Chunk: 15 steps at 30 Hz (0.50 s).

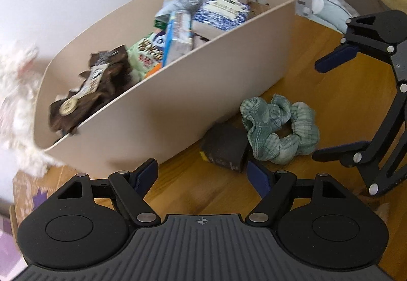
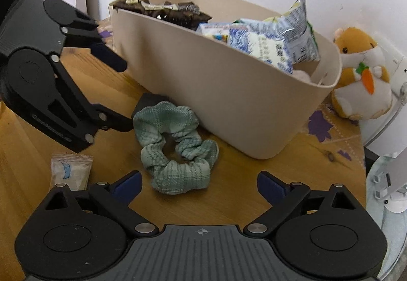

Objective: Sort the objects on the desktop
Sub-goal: 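Grasp the black square box with the left tool while the right tool grasps the green scrunchie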

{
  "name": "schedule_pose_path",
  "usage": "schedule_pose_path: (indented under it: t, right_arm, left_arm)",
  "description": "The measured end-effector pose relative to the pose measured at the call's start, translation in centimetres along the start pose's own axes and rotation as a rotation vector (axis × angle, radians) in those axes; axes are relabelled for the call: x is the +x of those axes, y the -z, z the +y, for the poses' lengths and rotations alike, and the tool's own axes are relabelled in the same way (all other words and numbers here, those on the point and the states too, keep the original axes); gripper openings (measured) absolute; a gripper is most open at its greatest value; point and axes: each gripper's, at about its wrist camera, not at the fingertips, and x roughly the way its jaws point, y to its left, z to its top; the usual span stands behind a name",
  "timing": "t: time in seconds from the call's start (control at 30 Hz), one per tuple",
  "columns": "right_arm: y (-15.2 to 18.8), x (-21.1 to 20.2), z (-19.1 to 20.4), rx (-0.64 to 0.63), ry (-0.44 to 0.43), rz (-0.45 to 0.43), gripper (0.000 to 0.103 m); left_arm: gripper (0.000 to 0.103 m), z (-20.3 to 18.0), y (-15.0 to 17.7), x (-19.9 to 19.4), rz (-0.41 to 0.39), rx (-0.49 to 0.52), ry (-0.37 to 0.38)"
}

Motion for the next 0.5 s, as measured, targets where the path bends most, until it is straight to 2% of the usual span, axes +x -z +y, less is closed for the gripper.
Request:
schedule_pose_path:
  t: [0.33, 0.5]
  right_arm:
    - [0.3, 1.6, 0.2, 0.001, -0.004, 0.025, 0.091]
    - [0.5, 1.8, -0.2, 0.011, -0.002, 0.025, 0.090]
  left_arm:
    - [0.079, -0.9, -0.2, 2.4, -0.009, 0.030, 0.061]
    - [0.079, -0.2, -0.3, 3.0, -0.015, -0.039, 0.114]
